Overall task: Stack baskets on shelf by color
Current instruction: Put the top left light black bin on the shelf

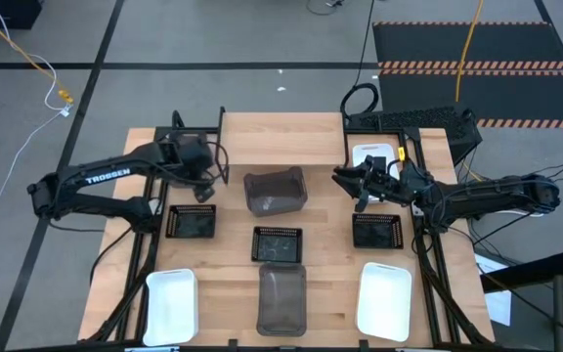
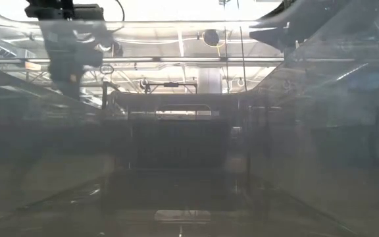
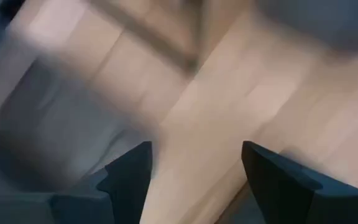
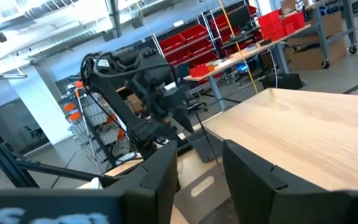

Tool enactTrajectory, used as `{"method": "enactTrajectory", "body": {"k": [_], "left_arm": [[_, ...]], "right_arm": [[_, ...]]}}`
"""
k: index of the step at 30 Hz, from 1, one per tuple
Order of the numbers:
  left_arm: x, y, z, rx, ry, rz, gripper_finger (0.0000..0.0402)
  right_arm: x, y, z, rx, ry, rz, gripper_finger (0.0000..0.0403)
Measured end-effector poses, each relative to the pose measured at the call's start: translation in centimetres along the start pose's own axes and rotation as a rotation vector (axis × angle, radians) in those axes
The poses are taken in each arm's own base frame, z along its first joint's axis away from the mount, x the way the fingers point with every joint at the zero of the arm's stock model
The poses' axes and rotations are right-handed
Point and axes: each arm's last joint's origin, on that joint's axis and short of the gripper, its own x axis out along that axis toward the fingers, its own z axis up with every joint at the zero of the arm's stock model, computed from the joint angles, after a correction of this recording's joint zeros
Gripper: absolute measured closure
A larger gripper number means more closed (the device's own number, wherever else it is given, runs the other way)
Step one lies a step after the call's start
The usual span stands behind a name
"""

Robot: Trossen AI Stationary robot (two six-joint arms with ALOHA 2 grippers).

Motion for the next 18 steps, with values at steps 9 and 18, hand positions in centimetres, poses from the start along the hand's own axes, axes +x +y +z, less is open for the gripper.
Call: {"method": "enactTrajectory", "body": {"k": [9,18], "left_arm": [[1.5,1.1,-0.8,0.000,0.122,0.093,0.0151],[3.9,3.8,-0.3,-0.138,0.261,0.133,0.0151]], "right_arm": [[0.0,-0.4,-0.6,-0.046,0.060,-0.034,0.0280],[0.0,-0.4,-0.6,-0.063,0.072,-0.019,0.0280]]}}
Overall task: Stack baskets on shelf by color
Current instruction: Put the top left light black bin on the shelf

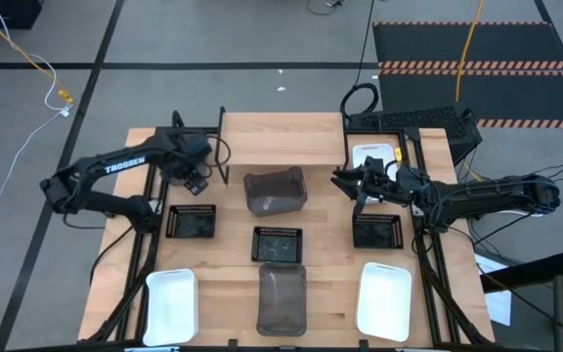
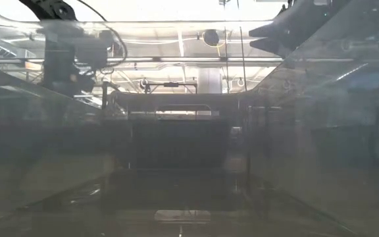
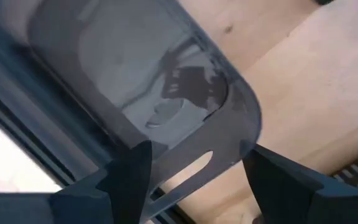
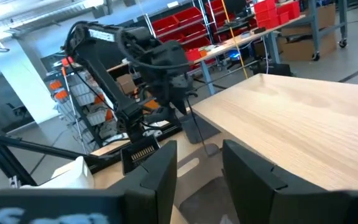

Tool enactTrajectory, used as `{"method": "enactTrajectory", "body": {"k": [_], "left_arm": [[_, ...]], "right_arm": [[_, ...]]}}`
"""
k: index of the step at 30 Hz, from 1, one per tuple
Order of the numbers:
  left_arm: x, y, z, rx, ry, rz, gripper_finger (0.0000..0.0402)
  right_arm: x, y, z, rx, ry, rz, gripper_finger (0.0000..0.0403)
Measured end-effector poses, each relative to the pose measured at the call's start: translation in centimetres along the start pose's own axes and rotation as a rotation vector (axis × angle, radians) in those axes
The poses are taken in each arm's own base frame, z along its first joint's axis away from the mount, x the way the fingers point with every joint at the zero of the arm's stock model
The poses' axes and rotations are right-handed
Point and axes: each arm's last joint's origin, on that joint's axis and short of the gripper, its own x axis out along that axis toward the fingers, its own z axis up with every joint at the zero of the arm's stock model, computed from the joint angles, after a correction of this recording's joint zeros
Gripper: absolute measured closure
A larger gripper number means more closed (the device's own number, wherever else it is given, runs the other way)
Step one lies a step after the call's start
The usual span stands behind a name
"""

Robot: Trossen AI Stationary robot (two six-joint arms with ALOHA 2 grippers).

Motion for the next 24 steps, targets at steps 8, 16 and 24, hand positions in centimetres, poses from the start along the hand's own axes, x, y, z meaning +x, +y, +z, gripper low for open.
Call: {"method": "enactTrajectory", "body": {"k": [8,16,24], "left_arm": [[1.1,0.6,0.6,-0.002,0.050,-0.062,0.0158],[0.4,0.8,0.1,-0.082,0.037,-0.065,0.0316],[-2.1,1.3,-1.3,-0.234,-0.039,-0.073,0.0373]], "right_arm": [[0.0,0.2,-0.1,0.004,0.009,0.021,0.0280],[-0.1,0.4,-0.2,0.003,0.012,0.030,0.0280],[-0.1,0.4,-0.2,0.000,0.012,0.030,0.0280]]}}
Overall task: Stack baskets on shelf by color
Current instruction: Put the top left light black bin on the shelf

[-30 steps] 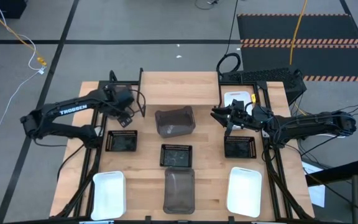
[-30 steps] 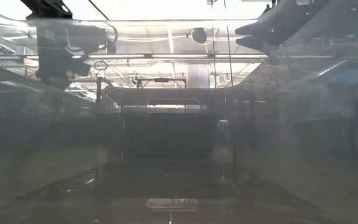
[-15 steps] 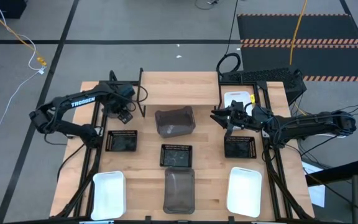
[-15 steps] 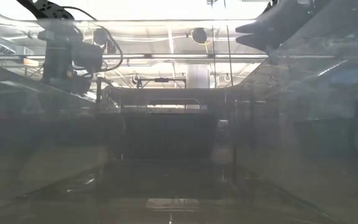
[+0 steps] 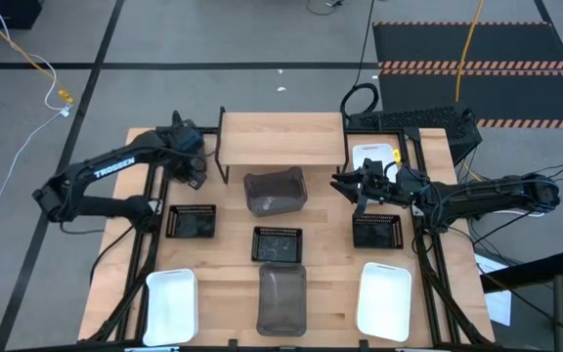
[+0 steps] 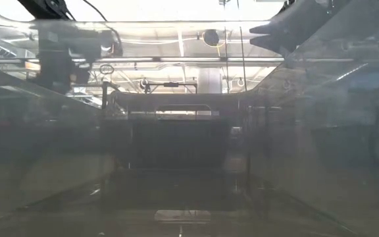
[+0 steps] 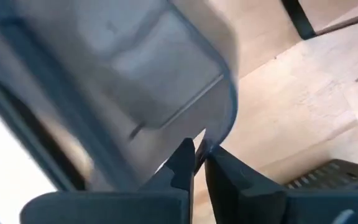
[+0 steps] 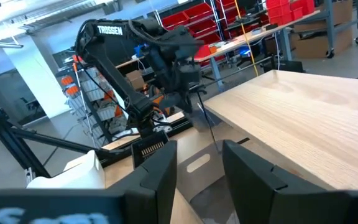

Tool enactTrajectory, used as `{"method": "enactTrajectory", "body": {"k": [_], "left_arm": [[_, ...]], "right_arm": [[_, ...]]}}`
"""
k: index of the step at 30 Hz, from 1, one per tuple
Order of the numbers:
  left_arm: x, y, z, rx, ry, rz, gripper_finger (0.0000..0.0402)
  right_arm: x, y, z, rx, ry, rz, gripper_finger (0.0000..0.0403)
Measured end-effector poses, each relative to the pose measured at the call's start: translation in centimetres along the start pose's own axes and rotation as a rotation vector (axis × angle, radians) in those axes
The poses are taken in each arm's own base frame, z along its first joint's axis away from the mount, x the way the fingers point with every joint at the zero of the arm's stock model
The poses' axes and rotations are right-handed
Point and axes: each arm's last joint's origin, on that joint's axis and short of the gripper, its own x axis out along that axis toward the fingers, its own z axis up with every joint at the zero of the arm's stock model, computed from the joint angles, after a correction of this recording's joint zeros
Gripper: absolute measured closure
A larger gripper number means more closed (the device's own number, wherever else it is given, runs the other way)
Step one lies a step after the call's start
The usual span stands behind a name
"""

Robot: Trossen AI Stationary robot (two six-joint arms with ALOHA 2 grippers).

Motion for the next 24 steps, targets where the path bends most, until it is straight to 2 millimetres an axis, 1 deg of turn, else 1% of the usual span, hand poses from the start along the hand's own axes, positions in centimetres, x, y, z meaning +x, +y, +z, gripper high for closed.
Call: {"method": "enactTrajectory", "body": {"k": [3,5,8,11,14,17,19,20,22,24], "left_arm": [[-2.5,0.4,-0.5,-0.059,-0.018,0.004,0.0382],[-4.7,0.7,-0.7,-0.078,-0.041,0.018,0.0394],[-8.8,1.2,-1.1,-0.087,-0.100,0.047,0.0395],[-13.3,1.6,-1.2,-0.042,-0.181,0.060,0.0397],[-17.4,1.7,-1.1,-0.016,-0.289,0.013,0.0397],[-20.7,1.2,-0.2,0.026,-0.412,-0.055,0.0398],[-22.0,0.4,0.8,0.081,-0.444,-0.083,0.0399],[-22.3,-0.2,1.5,0.113,-0.442,-0.090,0.0399],[-22.5,-1.4,3.0,0.190,-0.424,-0.103,0.0399],[-22.1,-3.2,5.0,0.287,-0.393,-0.119,0.0400]], "right_arm": [[0.0,0.0,0.0,0.006,0.000,0.000,0.0280],[0.0,0.0,0.0,0.010,0.000,0.000,0.0280],[0.0,0.0,0.0,0.023,-0.001,0.000,0.0280],[0.0,0.0,0.1,0.027,-0.009,0.004,0.0280],[0.0,0.1,0.2,0.029,-0.019,0.007,0.0280],[0.0,0.1,0.4,0.025,-0.041,0.010,0.0280],[0.0,-0.1,0.5,0.026,-0.048,0.004,0.0280],[0.0,-0.1,0.5,0.027,-0.050,0.000,0.0280],[0.1,-0.3,0.6,0.027,-0.057,-0.008,0.0280],[0.1,-0.4,0.7,0.032,-0.063,-0.013,0.0280]]}}
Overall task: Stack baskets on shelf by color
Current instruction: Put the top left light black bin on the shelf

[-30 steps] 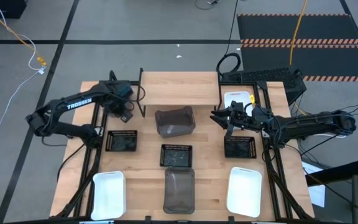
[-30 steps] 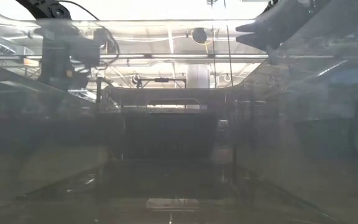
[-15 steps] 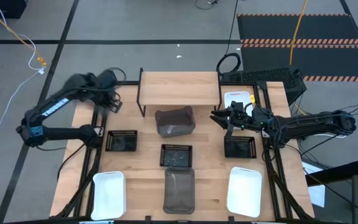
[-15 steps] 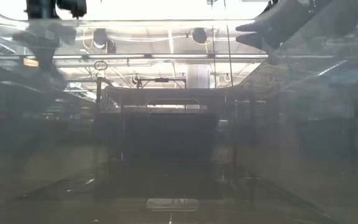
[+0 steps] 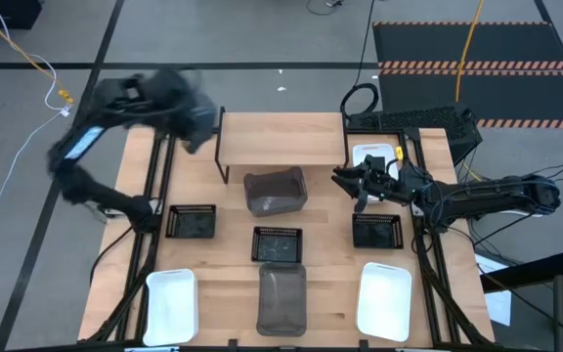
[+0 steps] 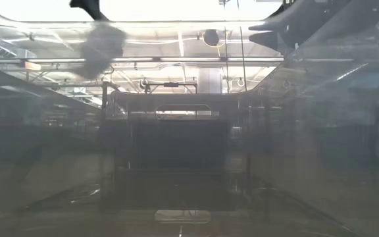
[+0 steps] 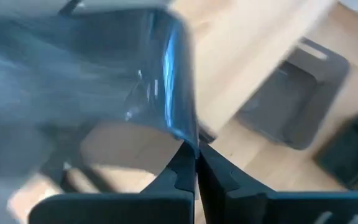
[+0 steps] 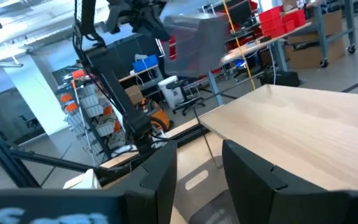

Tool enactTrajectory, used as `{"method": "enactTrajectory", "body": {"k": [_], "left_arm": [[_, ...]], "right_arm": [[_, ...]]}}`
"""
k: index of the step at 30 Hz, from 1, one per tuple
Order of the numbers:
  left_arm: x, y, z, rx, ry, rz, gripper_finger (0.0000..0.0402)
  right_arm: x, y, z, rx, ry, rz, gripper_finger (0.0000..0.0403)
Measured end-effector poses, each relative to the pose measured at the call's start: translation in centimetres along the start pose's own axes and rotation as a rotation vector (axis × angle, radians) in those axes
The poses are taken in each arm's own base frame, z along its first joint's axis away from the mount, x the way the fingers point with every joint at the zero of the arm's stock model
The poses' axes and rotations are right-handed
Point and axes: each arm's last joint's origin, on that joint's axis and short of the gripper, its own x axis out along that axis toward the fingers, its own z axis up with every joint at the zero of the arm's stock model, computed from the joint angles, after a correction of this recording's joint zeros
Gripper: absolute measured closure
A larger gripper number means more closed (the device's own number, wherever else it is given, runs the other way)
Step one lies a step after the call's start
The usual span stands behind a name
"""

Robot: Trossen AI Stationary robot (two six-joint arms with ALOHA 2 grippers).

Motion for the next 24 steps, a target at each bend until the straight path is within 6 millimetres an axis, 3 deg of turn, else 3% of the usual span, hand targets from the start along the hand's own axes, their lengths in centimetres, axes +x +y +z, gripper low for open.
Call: {"method": "enactTrajectory", "body": {"k": [9,17,24], "left_arm": [[6.5,-5.2,6.7,0.311,0.099,-0.188,0.0400],[10.4,-7.3,7.9,0.448,0.181,-0.213,0.0398],[11.5,-7.6,8.2,0.505,0.198,-0.210,0.0392]], "right_arm": [[0.0,0.0,0.0,0.035,-0.001,-0.001,0.0280],[0.0,0.0,0.0,0.037,0.001,0.002,0.0280],[0.0,0.0,0.0,0.055,0.001,0.000,0.0280]]}}
